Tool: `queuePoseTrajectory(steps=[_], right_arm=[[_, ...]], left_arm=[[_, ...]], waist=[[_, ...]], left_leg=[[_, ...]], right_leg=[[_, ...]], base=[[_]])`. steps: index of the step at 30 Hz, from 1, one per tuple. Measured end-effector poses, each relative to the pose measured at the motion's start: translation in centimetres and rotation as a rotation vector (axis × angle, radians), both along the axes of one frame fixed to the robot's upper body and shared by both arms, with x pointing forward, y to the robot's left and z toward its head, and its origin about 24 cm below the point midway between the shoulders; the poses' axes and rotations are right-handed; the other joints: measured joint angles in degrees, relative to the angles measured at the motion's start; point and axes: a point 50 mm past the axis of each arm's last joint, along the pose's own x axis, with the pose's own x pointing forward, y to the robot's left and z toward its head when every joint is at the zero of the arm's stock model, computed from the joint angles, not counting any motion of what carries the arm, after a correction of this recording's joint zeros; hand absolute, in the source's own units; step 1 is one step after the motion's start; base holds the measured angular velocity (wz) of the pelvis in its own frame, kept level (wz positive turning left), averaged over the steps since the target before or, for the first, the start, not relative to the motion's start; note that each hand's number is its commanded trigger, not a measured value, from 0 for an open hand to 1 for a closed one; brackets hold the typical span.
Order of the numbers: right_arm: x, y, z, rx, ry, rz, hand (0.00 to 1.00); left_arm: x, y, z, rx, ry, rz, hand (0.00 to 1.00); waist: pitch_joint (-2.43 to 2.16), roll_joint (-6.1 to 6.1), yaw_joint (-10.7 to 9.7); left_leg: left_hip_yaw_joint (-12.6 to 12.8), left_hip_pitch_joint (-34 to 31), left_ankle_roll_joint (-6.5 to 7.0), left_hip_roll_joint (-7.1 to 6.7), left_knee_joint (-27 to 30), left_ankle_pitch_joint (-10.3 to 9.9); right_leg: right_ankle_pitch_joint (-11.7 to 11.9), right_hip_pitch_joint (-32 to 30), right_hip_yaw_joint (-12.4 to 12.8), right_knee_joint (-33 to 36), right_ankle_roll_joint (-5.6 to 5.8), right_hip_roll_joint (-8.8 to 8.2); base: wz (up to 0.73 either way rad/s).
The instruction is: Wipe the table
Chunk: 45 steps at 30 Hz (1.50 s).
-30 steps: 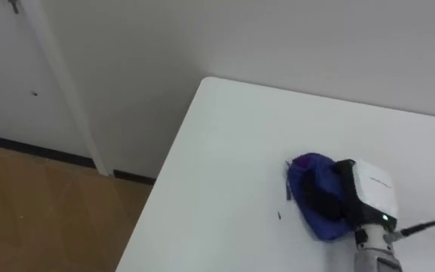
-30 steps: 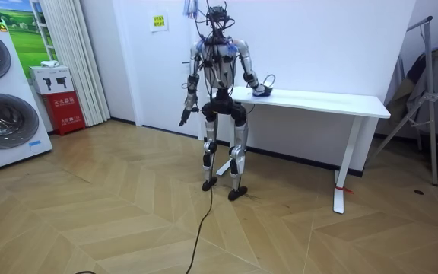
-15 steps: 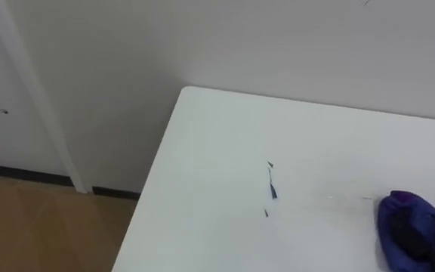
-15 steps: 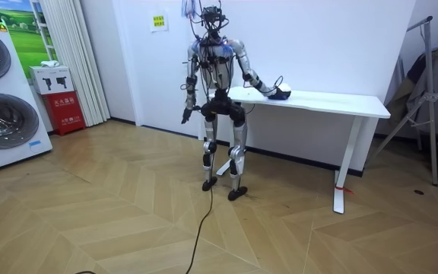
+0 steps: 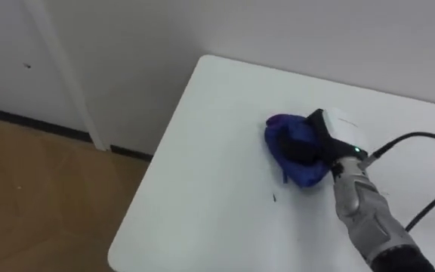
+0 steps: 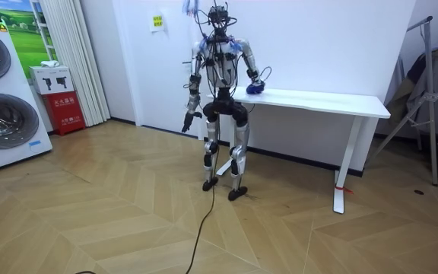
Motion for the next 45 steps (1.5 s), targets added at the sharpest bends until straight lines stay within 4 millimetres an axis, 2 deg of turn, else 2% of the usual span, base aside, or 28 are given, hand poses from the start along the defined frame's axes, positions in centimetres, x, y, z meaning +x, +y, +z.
queuePoseTrajectory(steps=[3,7,8,11,12,14,16,17,19,21,22,23,25,26,27,28,29,30,31,32,33,34,36,39,41,42,43,45], right_arm=[[-4.3,-2.8,-2.2,0.050,-0.027,-0.154,1.00],[-10.4,-8.3,-4.1,0.038,0.007,-0.497,1.00],[-11.3,-9.0,-4.3,0.035,0.020,-0.537,1.00],[-14.7,-11.1,-4.8,0.016,0.065,-0.668,1.00],[-15.3,-11.3,-4.9,0.021,0.074,-0.703,1.00],[-14.7,-11.0,-5.1,0.024,0.077,-0.728,1.00],[-12.6,-9.5,-5.3,0.033,0.091,-0.719,1.00],[-11.9,-9.1,-5.3,0.031,0.094,-0.711,1.00],[-7.4,-6.4,-4.5,0.089,0.058,-0.636,1.00],[-2.8,-3.5,-2.6,0.125,0.002,-0.474,1.00],[-0.3,-1.7,-1.0,0.119,-0.044,-0.334,1.00],[0.7,-1.2,-0.3,0.116,-0.066,-0.283,1.00],[2.8,0.0,2.2,0.119,-0.172,-0.167,1.00],[2.9,0.0,2.5,0.118,-0.189,-0.154,1.00],[2.4,-0.5,2.4,0.090,-0.190,-0.147,1.00],[0.7,-2.0,1.2,0.039,-0.144,-0.170,1.00],[-0.6,-3.1,0.4,0.008,-0.107,-0.194,1.00],[-3.6,-5.3,-0.8,0.016,-0.073,-0.277,1.00],[-5.6,-6.9,-1.0,-0.010,-0.078,-0.340,1.00],[-6.4,-7.7,-1.0,-0.019,-0.075,-0.365,1.00],[-7.7,-9.2,-0.8,-0.040,-0.071,-0.403,1.00],[-8.1,-10.2,-0.4,-0.054,-0.072,-0.421,1.00],[-7.3,-10.1,-0.1,-0.045,-0.075,-0.400,1.00],[-5.3,-8.8,0.4,-0.070,-0.066,-0.342,1.00],[-3.4,-6.8,0.9,-0.119,-0.055,-0.245,1.00],[-2.0,-4.8,1.4,-0.140,-0.062,-0.157,1.00],[-0.6,-2.6,1.9,-0.154,-0.077,-0.056,1.00],[0.9,1.0,2.1,-0.147,-0.086,0.074,1.00]], left_arm=[[-0.9,0.8,0.2,0.024,0.018,0.027,0.00],[-0.3,3.2,1.0,0.083,-0.037,0.076,0.00],[-0.1,3.5,1.2,0.092,-0.043,0.071,0.00],[1.1,4.8,1.8,0.126,-0.095,0.061,0.00],[1.3,5.0,1.9,0.134,-0.106,0.053,0.00],[2.7,4.8,1.9,0.137,-0.140,0.028,0.00],[4.4,4.6,1.7,0.129,-0.149,-0.042,0.00],[5.0,4.6,1.7,0.126,-0.152,-0.059,0.00],[7.3,4.3,1.7,0.106,-0.170,-0.104,0.00],[9.1,4.1,1.9,0.093,-0.187,-0.147,0.00],[10.0,3.9,2.0,0.080,-0.203,-0.157,0.00],[10.5,3.8,2.1,0.074,-0.214,-0.162,0.00],[10.1,3.9,2.2,0.065,-0.237,-0.145,0.00],[9.5,4.2,2.3,0.073,-0.232,-0.139,0.00],[8.0,4.8,2.3,0.086,-0.202,-0.123,0.00],[5.8,5.1,2.0,0.091,-0.154,-0.090,0.00],[4.8,5.1,1.9,0.091,-0.131,-0.079,0.00],[2.5,5.1,1.8,0.088,-0.086,-0.049,0.00],[-0.2,4.6,1.6,0.079,-0.035,-0.001,0.00],[-1.1,4.4,1.5,0.073,-0.015,0.013,0.00],[-2.0,4.3,1.5,0.059,0.005,0.038,0.00],[-1.9,4.3,1.5,0.056,-0.001,0.047,0.00],[-1.3,4.2,1.4,0.048,-0.026,0.049,0.00],[0.1,3.6,1.1,0.026,-0.076,0.058,0.00],[1.3,3.2,1.0,0.015,-0.101,0.053,0.00],[2.2,2.9,0.9,0.009,-0.112,0.042,0.00],[3.1,2.6,0.9,0.005,-0.128,0.023,0.00],[3.9,2.2,0.8,0.000,-0.136,-0.005,0.00]], waist=[[-0.27,-0.07,-2.38],[-1.62,-0.03,-6.14],[-1.66,-0.11,-6.56],[-1.89,0.06,-6.81],[-2.01,0.46,-6.72],[-1.96,1.15,-6.32],[-1.83,1.54,-3.68],[-1.82,1.55,-2.88],[-1.65,1.38,-0.35],[-0.82,0.43,0.25],[-0.10,-0.35,1.22],[0.11,-0.82,1.63],[0.29,-1.27,3.21],[0.26,-1.30,3.00],[0.02,-1.13,2.18],[-0.63,-0.40,1.28],[-0.83,-0.34,0.72],[-1.12,-0.70,-1.01],[-1.44,-0.31,-2.16],[-1.42,-0.16,-2.72],[-1.06,0.39,-4.26],[-0.99,1.07,-5.23],[-0.88,2.32,-4.19],[-0.71,3.43,-1.23],[-0.80,3.08,0.42],[-0.99,3.18,1.38],[-0.70,2.64,1.77],[-0.72,1.37,2.70]], left_leg=[[4.13,1.74,0.40,-0.75,0.20,0.13],[9.55,3.06,3.18,-0.47,1.95,-1.63],[10.08,3.18,3.45,-0.37,2.17,-1.86],[12.48,2.20,4.48,1.20,4.38,-4.55],[13.59,1.32,4.56,2.17,6.71,-5.84],[14.09,-0.04,4.16,4.19,9.97,-7.42],[14.62,-2.66,2.81,7.37,14.00,-8.80],[14.28,-3.69,2.43,8.28,15.20,-9.17],[11.64,-9.16,0.64,11.68,20.88,-10.60],[9.71,-12.80,-1.17,12.99,23.63,-10.87],[9.26,-14.39,-2.21,13.87,24.41,-10.19],[9.11,-14.99,-2.95,14.33,24.53,-9.81],[7.13,-17.17,-6.65,16.91,23.77,-7.69],[6.21,-17.32,-7.76,17.46,23.17,-7.04],[4.60,-17.44,-9.84,18.48,22.05,-5.88],[2.14,-16.77,-11.96,19.72,19.47,-4.01],[1.84,-16.14,-11.95,20.24,17.73,-2.42],[4.12,-15.48,-9.75,20.25,15.67,0.25],[6.54,-14.24,-8.89,18.81,16.42,0.37],[7.11,-13.88,-8.27,17.52,17.30,-0.05],[7.52,-13.37,-6.78,14.43,18.53,-1.33],[8.03,-12.40,-5.81,11.92,18.73,-2.62],[9.66,-9.04,-5.65,10.62,15.99,-3.02],[10.24,-3.54,-6.40,9.68,9.28,-2.68],[11.70,-2.00,-7.53,9.45,6.12,-2.19],[12.55,-1.68,-7.55,9.31,4.60,-1.75],[12.76,-1.35,-7.46,9.07,3.68,-1.47],[12.74,-1.27,-7.38,8.85,3.06,-1.35]], right_leg=[[-1.56,1.97,-0.35,2.26,1.71,-2.10],[-2.39,0.87,-1.29,10.55,2.47,-4.59],[-2.39,0.58,-1.28,11.73,2.48,-4.89],[-2.55,-2.90,-0.59,19.85,2.69,-7.09],[-3.24,-4.04,-0.75,22.83,2.67,-9.21],[-3.28,-4.49,-0.50,25.27,2.70,-12.55],[-3.06,-5.48,3.20,23.38,3.07,-14.66],[-3.01,-6.06,4.17,22.00,3.14,-14.62],[-2.61,-7.26,6.15,16.25,3.78,-13.97],[-1.93,-8.26,6.12,14.40,4.10,-14.31],[-1.10,-8.44,6.44,12.74,4.16,-14.06],[-0.39,-8.50,6.44,11.72,4.22,-13.78],[1.46,-8.62,4.54,7.22,3.74,-10.71],[1.92,-8.43,3.38,6.13,3.69,-9.48],[1.44,-7.87,-0.30,6.40,5.76,-7.63],[-1.41,-7.39,-2.26,8.28,6.71,-5.79],[-2.49,-7.12,-3.46,9.25,5.79,-5.17],[-4.62,-6.49,-5.29,10.12,5.05,-5.17],[-5.48,-5.66,-5.71,10.10,4.63,-5.31],[-5.57,-4.93,-6.17,9.81,4.47,-5.42],[-5.57,-3.16,-7.51,8.49,4.38,-5.79],[-5.73,-2.05,-8.02,7.51,4.11,-5.56],[-5.83,-1.75,-6.13,7.01,3.72,-4.93],[-5.59,-2.69,-1.02,7.18,3.54,-4.49],[-4.92,-4.60,2.00,7.39,3.45,-4.20],[-3.91,-5.20,3.39,7.00,3.45,-3.86],[-3.41,-5.45,3.96,6.74,3.44,-3.83],[-3.16,-5.57,4.14,6.55,3.51,-3.86]], base=[[0.55],[0.21],[-0.11],[-0.31],[-0.38],[-0.38],[-0.54],[-0.58],[-0.52],[-0.22],[-0.09],[0.00],[0.16],[0.44],[0.62],[0.73],[0.87],[0.72],[0.55],[0.37],[0.44],[0.35],[-0.39],[-0.82],[-0.86],[-0.59],[-0.40],[-0.02]])
